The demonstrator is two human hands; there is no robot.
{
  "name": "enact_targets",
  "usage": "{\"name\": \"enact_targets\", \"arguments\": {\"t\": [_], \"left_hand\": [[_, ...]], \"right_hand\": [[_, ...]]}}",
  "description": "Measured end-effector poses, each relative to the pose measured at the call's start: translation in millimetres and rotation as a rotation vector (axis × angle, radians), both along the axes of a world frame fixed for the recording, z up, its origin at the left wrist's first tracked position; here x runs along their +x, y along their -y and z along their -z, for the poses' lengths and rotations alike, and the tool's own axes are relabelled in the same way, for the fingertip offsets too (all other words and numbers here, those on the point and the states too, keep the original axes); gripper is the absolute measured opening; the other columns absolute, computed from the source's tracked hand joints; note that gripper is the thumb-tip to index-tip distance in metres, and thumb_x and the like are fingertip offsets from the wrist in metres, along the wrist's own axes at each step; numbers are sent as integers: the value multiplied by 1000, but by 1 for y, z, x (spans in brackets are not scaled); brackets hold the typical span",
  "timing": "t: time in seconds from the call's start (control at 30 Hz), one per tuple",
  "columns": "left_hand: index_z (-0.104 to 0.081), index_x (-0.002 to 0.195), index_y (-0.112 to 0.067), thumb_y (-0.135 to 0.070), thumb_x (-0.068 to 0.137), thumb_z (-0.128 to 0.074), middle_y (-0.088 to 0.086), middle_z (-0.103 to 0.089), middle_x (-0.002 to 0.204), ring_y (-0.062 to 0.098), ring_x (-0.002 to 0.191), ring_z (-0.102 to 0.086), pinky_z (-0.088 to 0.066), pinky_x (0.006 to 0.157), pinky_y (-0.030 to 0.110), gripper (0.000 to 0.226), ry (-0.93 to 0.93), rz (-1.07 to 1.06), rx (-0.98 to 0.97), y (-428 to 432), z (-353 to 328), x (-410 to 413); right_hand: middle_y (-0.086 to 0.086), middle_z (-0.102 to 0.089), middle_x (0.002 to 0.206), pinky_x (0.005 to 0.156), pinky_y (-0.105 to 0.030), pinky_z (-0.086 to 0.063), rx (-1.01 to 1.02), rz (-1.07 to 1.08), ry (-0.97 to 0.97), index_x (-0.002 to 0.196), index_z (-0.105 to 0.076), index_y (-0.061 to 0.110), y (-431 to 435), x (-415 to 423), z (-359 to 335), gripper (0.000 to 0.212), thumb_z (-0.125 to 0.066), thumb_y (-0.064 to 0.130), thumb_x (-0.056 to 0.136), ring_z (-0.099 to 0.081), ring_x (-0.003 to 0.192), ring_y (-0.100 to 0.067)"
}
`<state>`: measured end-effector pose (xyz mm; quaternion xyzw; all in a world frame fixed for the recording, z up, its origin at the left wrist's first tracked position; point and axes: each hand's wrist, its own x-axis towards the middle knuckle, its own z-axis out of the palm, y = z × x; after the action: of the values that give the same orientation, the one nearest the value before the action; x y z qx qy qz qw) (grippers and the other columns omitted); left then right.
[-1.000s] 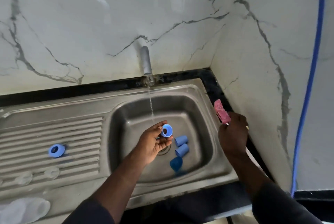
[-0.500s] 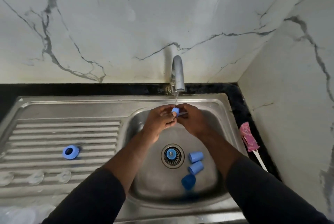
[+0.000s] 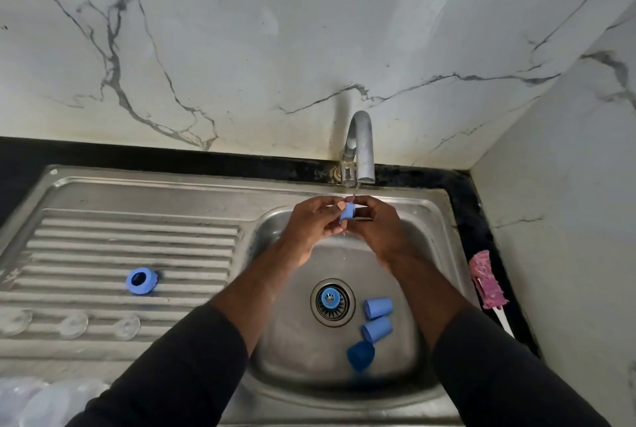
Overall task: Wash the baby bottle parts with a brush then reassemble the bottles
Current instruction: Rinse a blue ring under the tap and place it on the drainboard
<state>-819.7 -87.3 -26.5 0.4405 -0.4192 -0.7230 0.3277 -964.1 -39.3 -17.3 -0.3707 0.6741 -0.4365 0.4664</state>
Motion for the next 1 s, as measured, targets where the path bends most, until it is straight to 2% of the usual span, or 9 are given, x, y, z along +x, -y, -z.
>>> {"name": "enact_targets", "arguments": {"t": [0.1,0.27,0.33,0.43,0.5,0.57,0.73,0.9,1.0], "left_hand": [[-69,113,-6,-20,92,-71,18,-74,104,23,84,-73,-61,77,31,25,35,22,46,-4,5,4],[-67,112,-7,-1,84,-75,16,-73,109,26,96,-75,-61,81,35,30,43,82,25,-3,2,6],[-69,111,-10,5,80,-76,13,-75,108,28,100,-73,-60,86,38,35,47,85,-29,-2,1,7],[-71,111,-9,12,73,-78,12,-75,107,29,102,-72,-58,91,43,44,80,99,-120,-1,4,8],[-70,114,-5,15,72,-76,11,-76,107,25,100,-73,-59,90,40,47,132,116,-182,-2,4,8],[-71,114,-4,15,75,-73,11,-76,106,24,99,-74,-60,88,37,44,138,120,-209,-5,1,6],[-73,111,-12,-9,97,-58,12,-75,105,31,101,-72,-60,90,47,20,183,114,-142,-4,-2,2],[-73,95,-24,-8,87,-75,10,-77,96,32,93,-74,-59,89,51,18,280,96,-216,0,-4,-1],[-77,87,-31,-18,76,-83,4,-78,93,25,89,-75,-59,89,52,18,353,86,-334,4,-1,-2]], "right_hand": [[-5,-73,105,89,-44,-60,1,-1,-32,113,-66,17,-4,3,2,50,-85,-2,70,-71,100,-24],[-12,-70,111,76,-36,-58,-6,-26,58,112,-62,14,-11,5,3,47,-72,-15,77,-68,103,-30],[-15,-72,111,82,-38,-59,-11,14,187,116,-63,10,-11,6,1,42,-65,-14,82,-69,101,-29],[-23,-71,112,89,-45,-58,69,109,377,119,-63,2,-8,6,-6,22,-53,6,100,-70,96,-30],[-21,-73,108,79,-41,-61,153,74,338,117,-65,1,-7,5,-5,30,-52,25,105,-71,90,-28],[-19,-74,105,74,-35,-59,158,42,308,115,-67,1,-7,4,-2,33,-56,30,103,-72,86,-26],[-16,-73,111,89,-40,-60,70,95,344,114,-66,4,-8,7,5,20,-67,5,94,-72,103,-32],[-14,-73,109,94,-47,-57,52,104,271,109,-63,10,-6,8,5,36,-67,-15,84,-70,101,-30],[-18,-68,112,96,-44,-53,40,153,426,113,-60,8,-6,7,3,34,-56,-16,90,-65,101,-29]]}}
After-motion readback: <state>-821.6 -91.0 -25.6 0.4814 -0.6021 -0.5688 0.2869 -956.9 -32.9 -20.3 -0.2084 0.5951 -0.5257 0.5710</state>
